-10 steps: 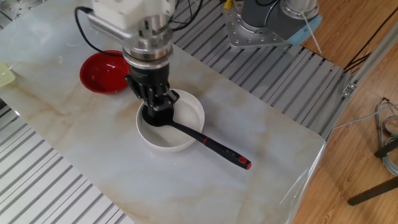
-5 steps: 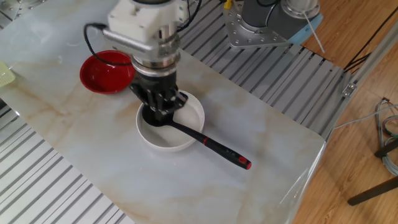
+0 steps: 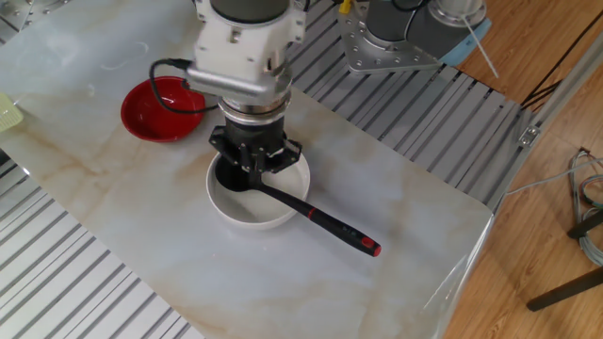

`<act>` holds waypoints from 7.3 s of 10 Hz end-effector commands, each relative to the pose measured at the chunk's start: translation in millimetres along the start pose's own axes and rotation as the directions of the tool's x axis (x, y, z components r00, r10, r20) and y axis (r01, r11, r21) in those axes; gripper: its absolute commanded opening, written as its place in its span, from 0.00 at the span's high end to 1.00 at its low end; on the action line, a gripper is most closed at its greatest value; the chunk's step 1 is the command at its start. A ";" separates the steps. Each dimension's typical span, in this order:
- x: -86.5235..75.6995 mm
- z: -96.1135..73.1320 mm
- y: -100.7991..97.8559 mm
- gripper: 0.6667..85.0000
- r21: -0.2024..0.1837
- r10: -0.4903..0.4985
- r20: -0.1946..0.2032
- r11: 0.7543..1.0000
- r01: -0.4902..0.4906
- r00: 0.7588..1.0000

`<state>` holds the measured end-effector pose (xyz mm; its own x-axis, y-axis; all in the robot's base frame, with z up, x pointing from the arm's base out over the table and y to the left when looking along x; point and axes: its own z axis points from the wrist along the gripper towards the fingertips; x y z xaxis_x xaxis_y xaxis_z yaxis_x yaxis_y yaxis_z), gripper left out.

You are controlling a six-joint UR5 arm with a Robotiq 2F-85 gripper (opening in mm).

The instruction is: Scoop water with a large spoon from one bowl to another

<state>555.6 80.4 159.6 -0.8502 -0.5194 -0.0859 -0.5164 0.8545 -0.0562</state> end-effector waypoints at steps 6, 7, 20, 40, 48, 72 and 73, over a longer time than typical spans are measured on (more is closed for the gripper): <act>-7.4 -3.5 35.1 0.62 -0.024 -0.228 0.037 0.973 0.229 0.973; -11.2 -1.1 33.4 0.62 -0.014 -0.240 0.055 0.970 0.241 0.969; -13.8 12.2 42.3 0.51 -0.003 -0.503 0.034 0.864 0.503 0.864; -22.3 19.1 96.4 0.49 -0.063 -0.656 0.117 0.744 0.665 0.745; -31.1 44.5 129.6 0.49 -0.032 -0.677 0.132 0.727 0.686 0.724; -29.2 54.7 128.1 0.49 -0.017 -0.708 0.232 0.683 0.731 0.667; -30.4 54.4 128.8 0.49 -0.016 -0.707 0.235 0.683 0.730 0.667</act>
<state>521.1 199.2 98.6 -0.1657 -0.9610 -0.2216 -0.9774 0.1899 -0.0927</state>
